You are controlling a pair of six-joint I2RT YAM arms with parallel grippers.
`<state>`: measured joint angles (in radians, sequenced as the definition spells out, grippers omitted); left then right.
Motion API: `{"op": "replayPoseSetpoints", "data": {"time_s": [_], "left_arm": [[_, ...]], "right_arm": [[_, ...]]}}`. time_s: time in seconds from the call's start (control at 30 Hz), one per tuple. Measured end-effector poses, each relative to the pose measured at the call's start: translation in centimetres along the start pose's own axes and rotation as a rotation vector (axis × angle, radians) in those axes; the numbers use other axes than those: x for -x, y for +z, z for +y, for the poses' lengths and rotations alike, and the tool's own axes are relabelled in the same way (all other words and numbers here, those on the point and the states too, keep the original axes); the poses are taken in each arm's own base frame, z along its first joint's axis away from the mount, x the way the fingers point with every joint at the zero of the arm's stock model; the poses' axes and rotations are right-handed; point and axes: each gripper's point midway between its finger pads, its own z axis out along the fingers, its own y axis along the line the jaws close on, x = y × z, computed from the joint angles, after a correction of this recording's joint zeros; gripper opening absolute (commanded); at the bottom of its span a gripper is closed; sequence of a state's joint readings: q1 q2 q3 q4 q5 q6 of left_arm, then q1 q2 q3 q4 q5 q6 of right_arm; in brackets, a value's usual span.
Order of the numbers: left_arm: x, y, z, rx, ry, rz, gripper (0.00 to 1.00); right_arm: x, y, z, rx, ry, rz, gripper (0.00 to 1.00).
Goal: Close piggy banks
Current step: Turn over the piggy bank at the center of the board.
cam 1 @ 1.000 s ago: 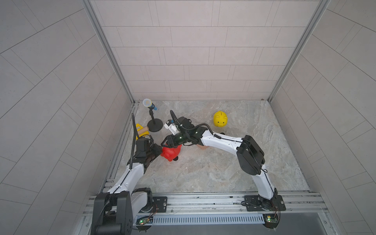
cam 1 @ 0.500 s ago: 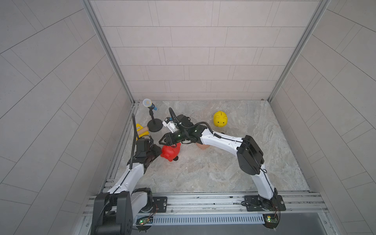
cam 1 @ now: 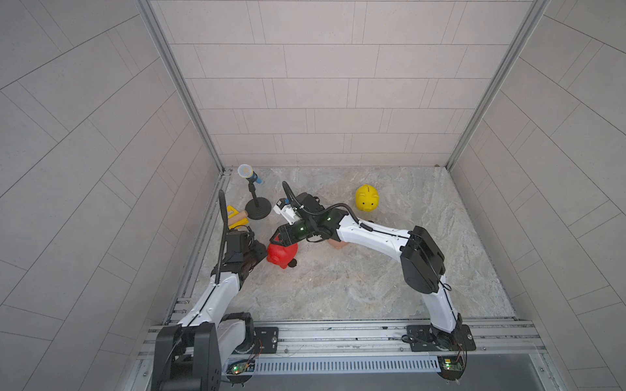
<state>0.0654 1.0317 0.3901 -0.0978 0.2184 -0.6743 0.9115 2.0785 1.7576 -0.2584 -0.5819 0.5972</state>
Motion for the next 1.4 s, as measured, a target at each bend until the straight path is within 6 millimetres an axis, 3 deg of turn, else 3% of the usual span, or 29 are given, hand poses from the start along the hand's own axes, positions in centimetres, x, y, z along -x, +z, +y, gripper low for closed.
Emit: {"op": "replayPoseSetpoints", "data": {"time_s": [0.3,0.63,1.07,1.17,1.27,1.4], "left_arm": [[0.7,-0.8,0.4,0.025,-0.003,-0.044,0.52],[1.6,-2.3,0.7,0.035,-0.010,-0.114,0.57],[1.7,-4.0,1.3,0.045,-0.042,-0.163,0.58],[2.1,-4.5,0.9,0.026,-0.044,-0.184,0.58],[1.9,-4.4,0.9,0.020,-0.046,-0.179,0.58],[1.1,-4.3,1.3,0.015,-0.046,-0.170,0.59]], "right_arm": [[-0.2,-2.7,0.3,-0.052,-0.038,-0.025,0.43],[-1.5,-4.8,-0.7,-0.127,-0.054,-0.029,0.43],[-2.1,-5.1,-4.3,-0.270,-0.039,-0.057,0.43],[-3.1,-4.9,-5.4,-0.297,-0.028,-0.040,0.39],[-5.2,-4.8,-6.7,-0.320,-0.012,-0.004,0.22],[-8.0,-5.1,-7.5,-0.305,0.025,0.024,0.16]]}}
